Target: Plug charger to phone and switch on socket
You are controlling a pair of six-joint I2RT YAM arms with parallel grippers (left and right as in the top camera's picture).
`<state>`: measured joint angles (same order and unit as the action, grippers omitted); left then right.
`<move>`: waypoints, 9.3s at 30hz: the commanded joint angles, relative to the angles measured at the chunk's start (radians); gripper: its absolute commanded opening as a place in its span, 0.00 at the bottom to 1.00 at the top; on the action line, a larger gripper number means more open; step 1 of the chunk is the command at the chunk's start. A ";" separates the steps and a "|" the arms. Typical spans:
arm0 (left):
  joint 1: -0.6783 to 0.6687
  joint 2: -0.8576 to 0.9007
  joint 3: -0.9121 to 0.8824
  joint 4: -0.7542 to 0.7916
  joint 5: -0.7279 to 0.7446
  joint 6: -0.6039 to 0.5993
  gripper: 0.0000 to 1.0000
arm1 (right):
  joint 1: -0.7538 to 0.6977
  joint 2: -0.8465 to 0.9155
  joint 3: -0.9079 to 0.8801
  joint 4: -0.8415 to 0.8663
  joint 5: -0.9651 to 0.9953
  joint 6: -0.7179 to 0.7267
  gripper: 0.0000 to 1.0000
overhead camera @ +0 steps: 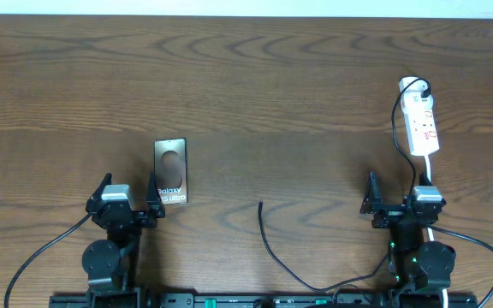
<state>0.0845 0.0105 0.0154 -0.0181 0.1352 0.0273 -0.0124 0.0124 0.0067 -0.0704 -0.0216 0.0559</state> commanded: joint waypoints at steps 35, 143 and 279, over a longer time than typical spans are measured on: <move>0.006 0.002 -0.010 -0.042 0.011 0.013 0.85 | 0.008 -0.006 -0.001 -0.005 0.012 -0.012 0.99; -0.132 1.717 1.131 -0.809 -0.065 -0.114 1.00 | 0.008 -0.006 -0.001 -0.005 0.012 -0.012 0.99; -0.214 1.718 0.937 -0.541 -0.103 -0.114 1.00 | 0.008 -0.004 -0.001 -0.005 0.012 -0.012 0.99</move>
<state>-0.1299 1.7267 0.9592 -0.5594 0.0460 -0.0792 -0.0124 0.0120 0.0067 -0.0708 -0.0174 0.0559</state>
